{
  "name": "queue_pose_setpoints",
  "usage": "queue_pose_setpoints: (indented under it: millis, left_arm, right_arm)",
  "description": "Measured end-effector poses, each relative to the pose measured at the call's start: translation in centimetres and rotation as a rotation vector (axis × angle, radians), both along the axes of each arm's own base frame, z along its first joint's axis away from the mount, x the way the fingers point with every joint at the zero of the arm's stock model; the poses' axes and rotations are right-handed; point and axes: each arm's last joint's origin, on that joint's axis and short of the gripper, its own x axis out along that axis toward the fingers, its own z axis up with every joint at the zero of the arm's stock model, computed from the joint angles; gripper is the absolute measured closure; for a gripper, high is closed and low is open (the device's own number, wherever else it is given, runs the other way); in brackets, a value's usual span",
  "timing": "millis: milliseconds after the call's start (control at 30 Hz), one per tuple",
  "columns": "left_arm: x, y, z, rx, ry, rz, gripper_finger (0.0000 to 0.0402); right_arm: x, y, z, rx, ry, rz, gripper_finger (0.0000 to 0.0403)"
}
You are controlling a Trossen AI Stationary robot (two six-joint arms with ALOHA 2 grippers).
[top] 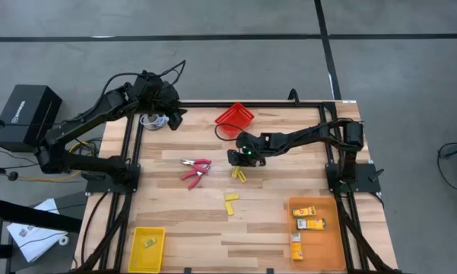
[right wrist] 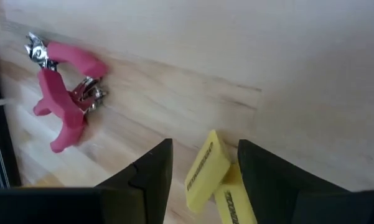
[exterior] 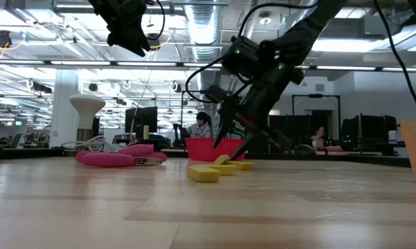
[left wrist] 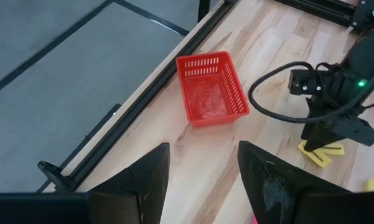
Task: Pick & Place School Supplies
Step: Put the yellow eraser into the yellow bin
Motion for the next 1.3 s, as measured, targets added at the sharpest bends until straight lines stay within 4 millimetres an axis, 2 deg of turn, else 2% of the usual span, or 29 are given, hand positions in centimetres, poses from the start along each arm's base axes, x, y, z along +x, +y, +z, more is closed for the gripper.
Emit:
queue_pose_setpoints:
  millis: [200,633,767,900,967,1167,1300]
  left_arm:
    - [0.0,0.0,0.0,0.001,0.002,-0.002,0.0216]
    - [0.0,0.0,0.0,0.001,0.003,-0.006,0.0216]
    - [0.0,0.0,0.0,0.001,0.003,-0.006,0.0216]
    - [0.0,0.0,0.0,0.001,0.003,-0.006,0.0216]
    - [0.0,0.0,0.0,0.001,0.003,-0.006,0.0216]
    - [0.0,0.0,0.0,0.001,0.002,-0.006,0.0216]
    - [0.0,0.0,0.0,0.001,0.002,-0.006,0.0216]
  right_arm:
    - [1.8,0.5,-2.1,0.082,-0.046,0.022,0.0233]
    - [1.8,0.0,-2.2,0.107,-0.028,0.052,0.0268]
    - [1.7,-0.1,-2.3,0.114,-0.021,0.057,0.0296]
    - [1.6,0.0,-2.4,0.105,-0.023,0.098,0.0365]
    - [1.6,0.0,-2.4,0.095,-0.025,0.113,0.0384]
    - [1.8,-0.6,-2.1,0.082,-0.077,0.126,0.0384]
    - [2.7,-1.1,-1.0,0.043,-0.181,0.134,0.0384]
